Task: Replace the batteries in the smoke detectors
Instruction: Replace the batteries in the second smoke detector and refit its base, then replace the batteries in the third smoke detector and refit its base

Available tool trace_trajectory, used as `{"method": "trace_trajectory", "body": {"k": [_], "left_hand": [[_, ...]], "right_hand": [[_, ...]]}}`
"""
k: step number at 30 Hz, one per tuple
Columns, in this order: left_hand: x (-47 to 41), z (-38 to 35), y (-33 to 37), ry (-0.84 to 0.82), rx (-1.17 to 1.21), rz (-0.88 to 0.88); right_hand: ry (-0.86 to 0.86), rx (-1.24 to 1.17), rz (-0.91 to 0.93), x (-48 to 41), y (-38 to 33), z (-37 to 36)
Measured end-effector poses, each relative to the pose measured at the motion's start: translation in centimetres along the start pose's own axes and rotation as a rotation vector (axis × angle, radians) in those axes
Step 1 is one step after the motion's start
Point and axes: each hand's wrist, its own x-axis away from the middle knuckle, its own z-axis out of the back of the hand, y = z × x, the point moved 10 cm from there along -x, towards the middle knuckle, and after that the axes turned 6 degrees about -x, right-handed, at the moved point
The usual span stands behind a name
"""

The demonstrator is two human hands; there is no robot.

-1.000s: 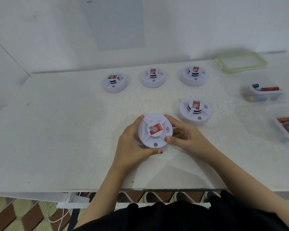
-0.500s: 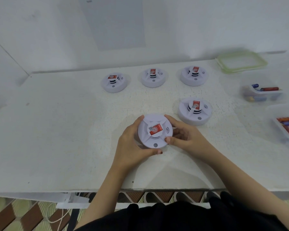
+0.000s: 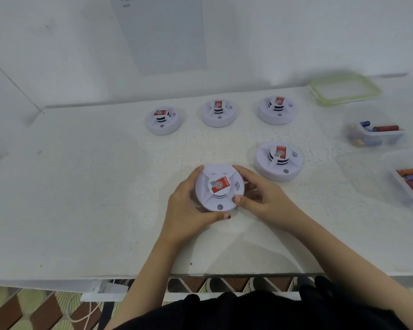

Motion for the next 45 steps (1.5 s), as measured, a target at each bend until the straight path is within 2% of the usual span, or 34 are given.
{"method": "trace_trajectory", "body": {"k": [6, 15, 20, 24, 26, 31, 35, 38, 41, 45], "left_hand": [[-2.2, 0.9, 0.2, 0.022, -0.007, 0.039], [-4.9, 0.8, 0.4, -0.033, 0.013, 0.060], [-5.5, 0.2, 0.5, -0.113, -0.005, 0.073], [-6.5, -0.7, 1.0, -0.193, -0.118, 0.067], [-7.2, -0.3, 1.1, -0.137, -0.082, 0.110], [-9.8, 2.5, -0.5, 0.127, -0.024, 0.159], [-10.4, 2.8, -2.5, 0.132, -0.070, 0.212], [-10.4, 2.7, -3.1, 0.143, -0.108, 0.204], [-10.4, 2.8, -3.3, 0.154, -0.130, 0.191], [-10.6, 2.9, -4.0, 0.146, -0.126, 0.204]], "right_hand": [[0.080, 0.110, 0.043, -2.0, -0.9, 0.3], [0.161, 0.307, 0.009, -4.4, 0.0, 0.5], [0.140, 0.337, -0.023, -4.2, -0.2, 0.6], [0.143, 0.344, -0.015, -3.2, -2.2, 1.9], [0.228, 0.328, -0.039, -3.6, -2.7, 4.3], [0.389, 0.412, -0.114, -7.4, -2.1, 12.0], [0.462, 0.573, -0.189, -11.4, 1.0, 16.8], [0.409, 0.633, -0.314, -13.6, 3.7, 18.5], [0.334, 0.628, -0.359, -15.1, 5.6, 18.7], [0.359, 0.576, -0.351, -15.3, 6.1, 19.0]]}}
